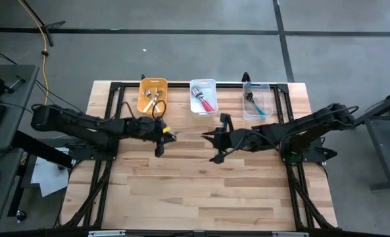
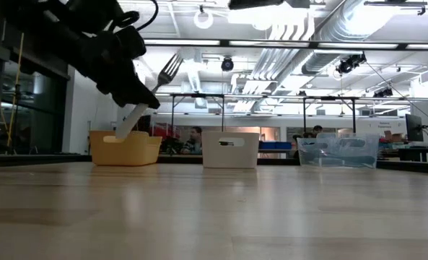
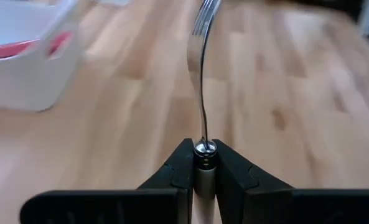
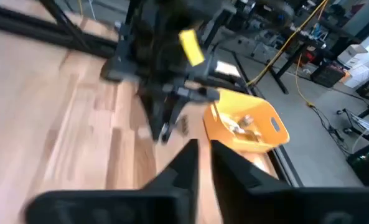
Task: Sort silverware by color (type)
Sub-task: Put the white fork into the yellow bin
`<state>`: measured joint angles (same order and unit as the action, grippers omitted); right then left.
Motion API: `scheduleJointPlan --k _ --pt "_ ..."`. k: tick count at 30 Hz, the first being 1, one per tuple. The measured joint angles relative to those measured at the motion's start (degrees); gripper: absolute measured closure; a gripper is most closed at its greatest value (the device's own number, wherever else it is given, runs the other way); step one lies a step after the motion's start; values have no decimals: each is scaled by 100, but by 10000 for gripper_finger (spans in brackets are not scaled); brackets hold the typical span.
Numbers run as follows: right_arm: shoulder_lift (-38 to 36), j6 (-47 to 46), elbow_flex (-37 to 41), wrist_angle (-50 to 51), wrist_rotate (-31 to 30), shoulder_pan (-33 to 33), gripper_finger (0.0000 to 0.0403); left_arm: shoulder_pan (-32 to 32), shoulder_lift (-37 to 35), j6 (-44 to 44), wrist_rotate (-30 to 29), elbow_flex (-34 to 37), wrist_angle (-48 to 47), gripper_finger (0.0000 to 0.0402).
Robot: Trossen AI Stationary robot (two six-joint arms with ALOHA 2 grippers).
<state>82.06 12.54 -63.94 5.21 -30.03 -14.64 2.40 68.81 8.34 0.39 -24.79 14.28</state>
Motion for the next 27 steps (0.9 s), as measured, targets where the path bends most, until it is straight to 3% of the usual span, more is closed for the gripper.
scheduleJointPlan --k 3,6,12,19,27 --pt "-233 90 200 237 40 79 397 340 -392 -100 -119 -271 -1005 375" --pt "-509 66 659 98 152 179 391 750 -628 -202 -234 -653 -2122 375" --pt "-1076 23 1975 -1110 187 427 399 1730 -535 -593 -260 -1526 -3771 375" --pt "-1430 -5 3113 -2588 507 534 401 3219 167 -844 -258 -2653 -4794 375" --pt "-1500 -156 3306 -2760 519 392 402 4564 1231 -1153 423 -3059 -4813 375"
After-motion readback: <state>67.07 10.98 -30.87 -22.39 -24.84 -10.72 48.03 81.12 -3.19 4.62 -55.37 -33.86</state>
